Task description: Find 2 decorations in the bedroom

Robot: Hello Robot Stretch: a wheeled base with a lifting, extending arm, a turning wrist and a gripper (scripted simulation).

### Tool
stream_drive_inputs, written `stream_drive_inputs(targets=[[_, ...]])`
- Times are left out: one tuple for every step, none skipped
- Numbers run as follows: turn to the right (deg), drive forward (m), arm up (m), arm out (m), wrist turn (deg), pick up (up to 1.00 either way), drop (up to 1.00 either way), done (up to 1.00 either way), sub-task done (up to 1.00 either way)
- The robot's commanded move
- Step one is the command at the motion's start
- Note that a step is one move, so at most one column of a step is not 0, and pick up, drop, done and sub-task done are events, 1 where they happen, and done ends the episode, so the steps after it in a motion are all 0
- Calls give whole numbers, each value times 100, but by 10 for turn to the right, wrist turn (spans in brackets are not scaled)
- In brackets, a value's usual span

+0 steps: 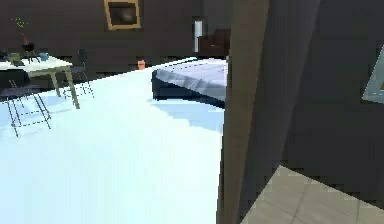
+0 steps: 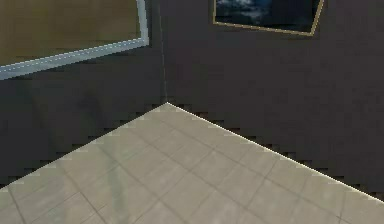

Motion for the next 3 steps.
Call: stream_drive_inputs(targets=[[0, 30, 0, 0, 0, 0, 0, 0, 0], [-450, 0, 0, 0, 0, 0, 0, 0, 0], [0, 100, 0, 0, 0, 0, 0, 0, 0]])
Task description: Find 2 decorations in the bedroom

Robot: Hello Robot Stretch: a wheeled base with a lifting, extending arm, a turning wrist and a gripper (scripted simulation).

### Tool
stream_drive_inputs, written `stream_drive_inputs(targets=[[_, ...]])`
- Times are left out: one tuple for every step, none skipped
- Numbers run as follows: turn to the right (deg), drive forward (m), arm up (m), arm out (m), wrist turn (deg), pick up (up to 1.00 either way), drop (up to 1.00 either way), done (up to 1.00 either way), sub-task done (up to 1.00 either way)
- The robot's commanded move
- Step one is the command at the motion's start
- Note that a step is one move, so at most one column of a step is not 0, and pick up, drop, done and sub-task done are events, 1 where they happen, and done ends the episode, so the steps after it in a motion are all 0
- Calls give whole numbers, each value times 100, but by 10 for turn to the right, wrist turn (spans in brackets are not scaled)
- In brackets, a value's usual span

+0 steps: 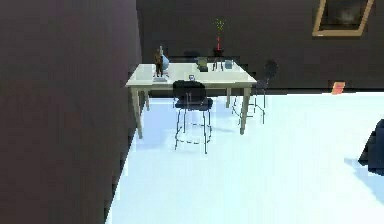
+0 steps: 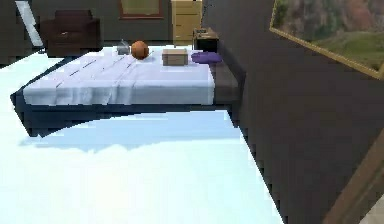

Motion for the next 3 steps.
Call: stream_drive_inputs(targets=[[-30, 0, 0, 0, 0, 0, 0, 0, 0], [0, 100, 0, 0, 0, 0, 0, 0, 0], [0, 55, 0, 0, 0, 0, 0, 0, 0]])
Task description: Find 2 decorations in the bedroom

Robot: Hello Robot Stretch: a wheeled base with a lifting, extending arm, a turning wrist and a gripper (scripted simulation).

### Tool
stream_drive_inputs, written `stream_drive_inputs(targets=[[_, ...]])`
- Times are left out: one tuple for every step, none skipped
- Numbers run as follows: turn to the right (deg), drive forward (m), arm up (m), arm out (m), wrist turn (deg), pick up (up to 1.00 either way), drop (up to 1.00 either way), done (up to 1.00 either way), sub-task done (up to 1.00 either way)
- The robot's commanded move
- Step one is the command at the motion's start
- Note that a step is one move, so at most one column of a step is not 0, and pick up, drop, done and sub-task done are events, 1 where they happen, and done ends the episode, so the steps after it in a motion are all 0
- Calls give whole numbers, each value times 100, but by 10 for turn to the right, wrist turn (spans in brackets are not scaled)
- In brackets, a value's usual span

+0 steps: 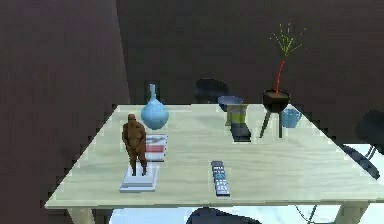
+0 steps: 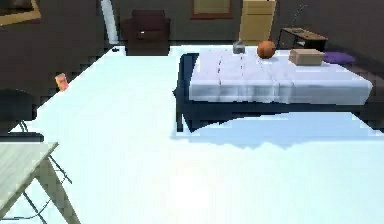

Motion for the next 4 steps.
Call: stream_drive_inputs(targets=[[120, 0, 0, 0, 0, 0, 0, 0, 0], [0, 0, 0, 0, 0, 0, 0, 0, 100], [450, 0, 0, 0, 0, 0, 0, 0, 0], [450, 0, 0, 0, 0, 0, 0, 0, 0]])
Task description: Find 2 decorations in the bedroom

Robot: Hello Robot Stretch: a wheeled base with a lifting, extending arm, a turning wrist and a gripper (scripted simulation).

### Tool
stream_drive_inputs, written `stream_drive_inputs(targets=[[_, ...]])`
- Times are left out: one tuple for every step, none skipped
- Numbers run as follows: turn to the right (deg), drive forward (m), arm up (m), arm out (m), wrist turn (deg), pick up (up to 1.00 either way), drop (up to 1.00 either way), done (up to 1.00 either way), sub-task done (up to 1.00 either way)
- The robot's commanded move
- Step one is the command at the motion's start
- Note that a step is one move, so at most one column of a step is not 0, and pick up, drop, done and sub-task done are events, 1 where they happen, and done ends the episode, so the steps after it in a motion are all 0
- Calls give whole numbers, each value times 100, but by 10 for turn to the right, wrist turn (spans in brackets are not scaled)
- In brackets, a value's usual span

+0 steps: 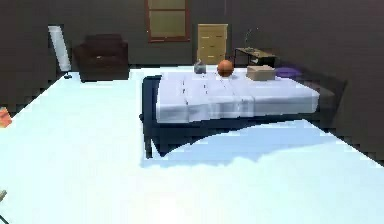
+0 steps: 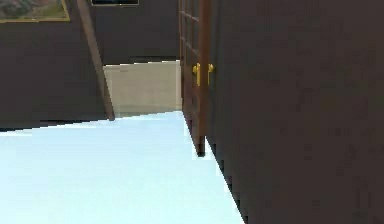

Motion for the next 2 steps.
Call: stream_drive_inputs(targets=[[450, 0, 0, 0, 0, 0, 0, 0, 0], [300, 0, 0, 0, 0, 0, 0, 0, 0]])
